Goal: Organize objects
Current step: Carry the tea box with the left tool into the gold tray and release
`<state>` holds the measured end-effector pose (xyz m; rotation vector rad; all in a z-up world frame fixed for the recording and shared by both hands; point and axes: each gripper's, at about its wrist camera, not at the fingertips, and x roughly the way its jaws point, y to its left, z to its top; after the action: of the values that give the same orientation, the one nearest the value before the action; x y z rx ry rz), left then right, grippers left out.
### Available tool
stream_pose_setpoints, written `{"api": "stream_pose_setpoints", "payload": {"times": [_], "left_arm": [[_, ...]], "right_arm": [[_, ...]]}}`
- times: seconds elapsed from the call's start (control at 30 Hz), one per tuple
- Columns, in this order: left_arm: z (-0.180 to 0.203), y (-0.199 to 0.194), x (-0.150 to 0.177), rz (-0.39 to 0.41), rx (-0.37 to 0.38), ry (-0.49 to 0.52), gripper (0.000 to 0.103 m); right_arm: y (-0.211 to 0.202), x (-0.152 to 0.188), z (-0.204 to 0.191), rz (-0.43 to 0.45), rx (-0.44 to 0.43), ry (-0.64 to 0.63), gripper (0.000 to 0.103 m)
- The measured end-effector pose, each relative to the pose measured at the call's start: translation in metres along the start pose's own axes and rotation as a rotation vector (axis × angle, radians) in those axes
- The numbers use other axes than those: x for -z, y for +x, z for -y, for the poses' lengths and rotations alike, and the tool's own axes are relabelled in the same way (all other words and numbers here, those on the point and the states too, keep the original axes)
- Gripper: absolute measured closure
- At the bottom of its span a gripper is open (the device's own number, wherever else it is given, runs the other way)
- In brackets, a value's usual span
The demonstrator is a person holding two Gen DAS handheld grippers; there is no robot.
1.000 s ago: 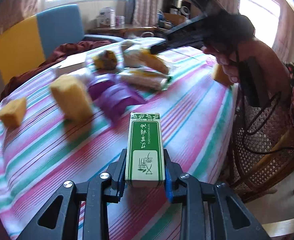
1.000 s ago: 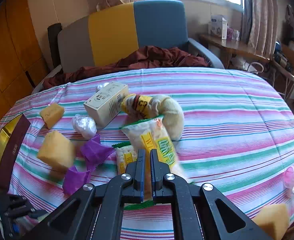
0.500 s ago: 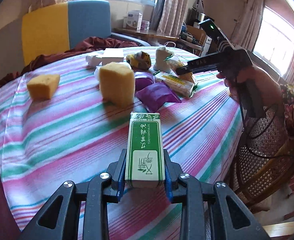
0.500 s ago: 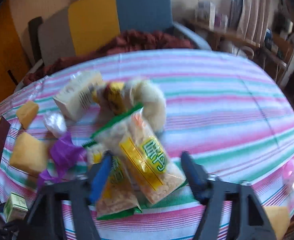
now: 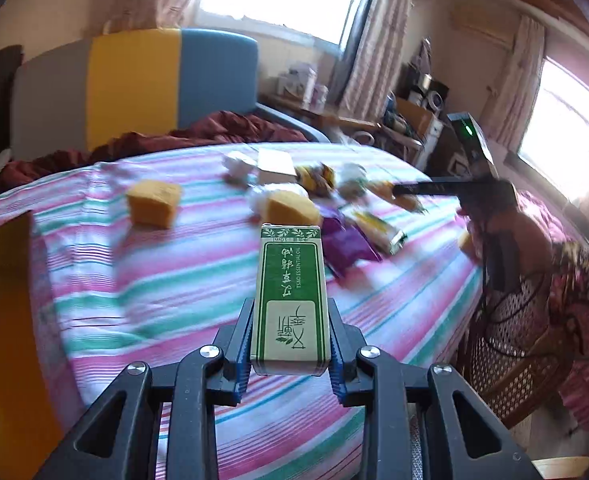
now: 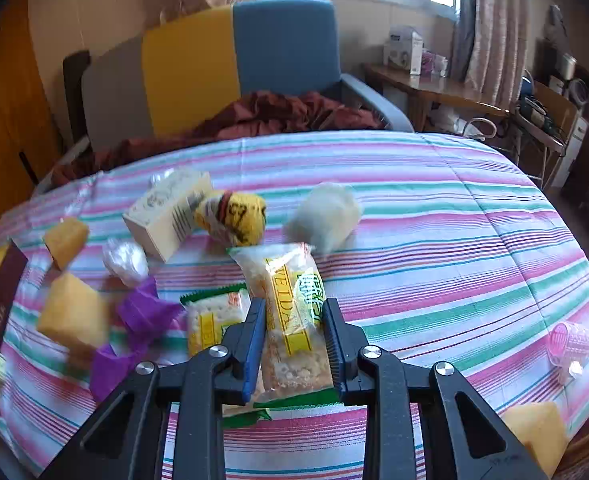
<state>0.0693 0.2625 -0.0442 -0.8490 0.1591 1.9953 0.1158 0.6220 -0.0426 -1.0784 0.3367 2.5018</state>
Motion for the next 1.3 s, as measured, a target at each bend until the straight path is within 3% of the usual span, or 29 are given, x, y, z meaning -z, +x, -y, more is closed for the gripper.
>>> {"api": "stream_pose_setpoints", "payload": {"times": [0.17,0.37,0.4,0.47,0.53,0.6,0.67,0.73,0.87,1.13,1.3], "left_arm": [[-0.029,-0.026,-0.003,0.043,-0.047,-0.064,0.072],[-0.059,-0.045,0.006,0.063,-0.089,-0.133,0.072],[-0.063,-0.047,0.008,0.063,-0.095,-0.142,0.072],[-0.070,-0.052,0.010,0.072,-0.110,-0.163,0.072],[-0.077,-0.057,0.013,0.079,-0.112,-0.188,0.072],[-0.082,-0.061,0.014,0.086,-0.122,-0.199,0.072],[-0.086,-0.065,0.015,0.089,-0.124,-0.207,0.072],[-0.089,-0.067,0.014,0.095,-0.131,-0.212,0.072],[-0.096,-0.074,0.014,0.110,-0.143,-0.224,0.072],[-0.116,-0.091,0.018,0.114,-0.188,-0.258,0.072],[-0.140,-0.099,0.023,0.102,-0.223,-0.298,0.072]], "right_arm": [[-0.006,0.004,-0.009,0.004,-0.018,0.007,0.085],[0.005,0.016,-0.022,-0.076,-0.053,-0.019,0.084],[0.007,0.016,-0.024,-0.080,-0.035,-0.032,0.081],[0.012,0.016,-0.023,-0.092,-0.048,-0.024,0.062],[0.018,0.017,-0.020,-0.114,-0.026,-0.012,0.052],[0.024,0.018,-0.019,-0.135,0.002,-0.030,0.051],[0.035,0.019,-0.012,-0.178,0.004,-0.001,0.043],[0.038,0.019,-0.005,-0.186,-0.011,0.038,0.046],[0.040,0.021,0.006,-0.203,-0.051,0.094,0.065],[0.011,0.020,-0.010,-0.082,-0.004,0.027,0.067],[-0.018,0.020,-0.033,-0.003,-0.094,0.052,0.067]]}}
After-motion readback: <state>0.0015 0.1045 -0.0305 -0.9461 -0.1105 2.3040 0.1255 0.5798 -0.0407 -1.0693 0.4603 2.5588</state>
